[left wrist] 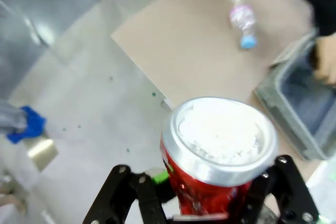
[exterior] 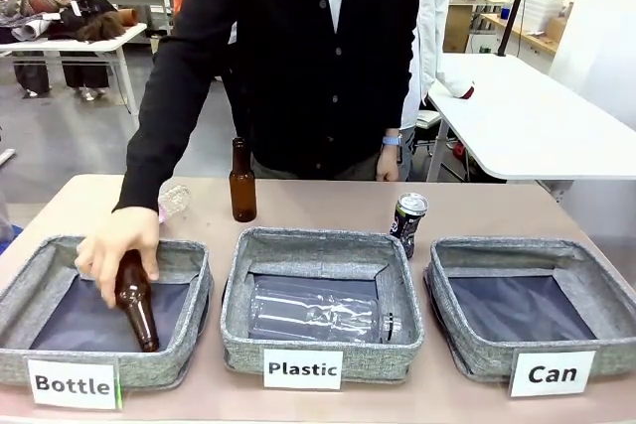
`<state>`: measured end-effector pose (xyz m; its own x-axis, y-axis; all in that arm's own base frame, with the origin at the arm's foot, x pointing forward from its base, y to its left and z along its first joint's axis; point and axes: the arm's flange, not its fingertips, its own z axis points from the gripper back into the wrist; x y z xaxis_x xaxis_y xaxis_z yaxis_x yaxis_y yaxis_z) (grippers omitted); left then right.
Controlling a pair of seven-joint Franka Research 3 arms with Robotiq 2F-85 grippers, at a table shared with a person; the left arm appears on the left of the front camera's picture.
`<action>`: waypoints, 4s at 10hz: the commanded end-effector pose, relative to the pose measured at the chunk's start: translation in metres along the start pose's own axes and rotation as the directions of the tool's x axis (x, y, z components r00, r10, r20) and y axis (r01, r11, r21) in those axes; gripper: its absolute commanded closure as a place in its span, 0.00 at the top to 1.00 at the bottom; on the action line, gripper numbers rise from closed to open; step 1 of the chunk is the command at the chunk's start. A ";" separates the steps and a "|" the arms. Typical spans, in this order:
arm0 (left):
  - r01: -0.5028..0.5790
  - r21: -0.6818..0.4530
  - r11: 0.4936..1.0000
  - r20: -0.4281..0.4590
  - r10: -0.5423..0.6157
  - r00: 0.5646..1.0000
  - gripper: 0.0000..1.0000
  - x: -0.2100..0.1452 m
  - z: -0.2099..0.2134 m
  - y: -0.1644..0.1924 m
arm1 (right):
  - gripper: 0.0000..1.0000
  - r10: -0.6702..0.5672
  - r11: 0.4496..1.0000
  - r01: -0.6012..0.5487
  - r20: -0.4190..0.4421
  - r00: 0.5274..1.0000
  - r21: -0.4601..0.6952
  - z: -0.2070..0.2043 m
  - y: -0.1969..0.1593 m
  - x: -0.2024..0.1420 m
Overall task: Sort the can waste into the basket.
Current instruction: Pick up the can waste from the table and place it in the right Fabric basket.
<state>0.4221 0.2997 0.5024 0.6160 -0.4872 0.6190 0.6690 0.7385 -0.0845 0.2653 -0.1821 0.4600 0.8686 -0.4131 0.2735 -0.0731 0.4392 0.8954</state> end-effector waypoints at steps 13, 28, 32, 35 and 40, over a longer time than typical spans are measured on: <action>0.399 -0.314 0.862 -0.066 -0.439 0.896 0.00 0.188 -0.114 -0.195 | 1.00 0.052 0.996 -0.055 0.040 0.998 0.068 0.042 0.023 0.004; 0.789 -0.375 0.486 0.117 -0.820 0.561 0.00 0.325 -0.310 -0.578 | 1.00 0.082 0.996 -0.084 0.051 0.995 0.031 0.140 0.050 -0.026; 0.793 -0.446 0.415 0.208 -0.814 0.543 0.00 0.409 -0.362 -0.691 | 1.00 0.074 0.997 -0.074 0.019 0.997 -0.011 0.134 0.051 -0.035; 0.766 -0.519 0.378 0.182 -0.827 0.532 0.00 0.422 -0.409 -0.757 | 1.00 0.035 0.999 -0.038 0.081 0.996 0.034 0.157 0.036 -0.040; 0.773 -0.489 0.404 0.117 -0.848 0.517 0.56 0.425 -0.440 -0.780 | 1.00 0.038 0.998 -0.041 0.071 0.997 0.043 0.156 0.034 -0.040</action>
<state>0.3390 -0.6761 0.4809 -0.3087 -0.8052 0.5063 0.9436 -0.3263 0.0564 0.1519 -0.2746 0.5322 0.8225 -0.4677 0.3237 -0.1168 0.4180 0.9009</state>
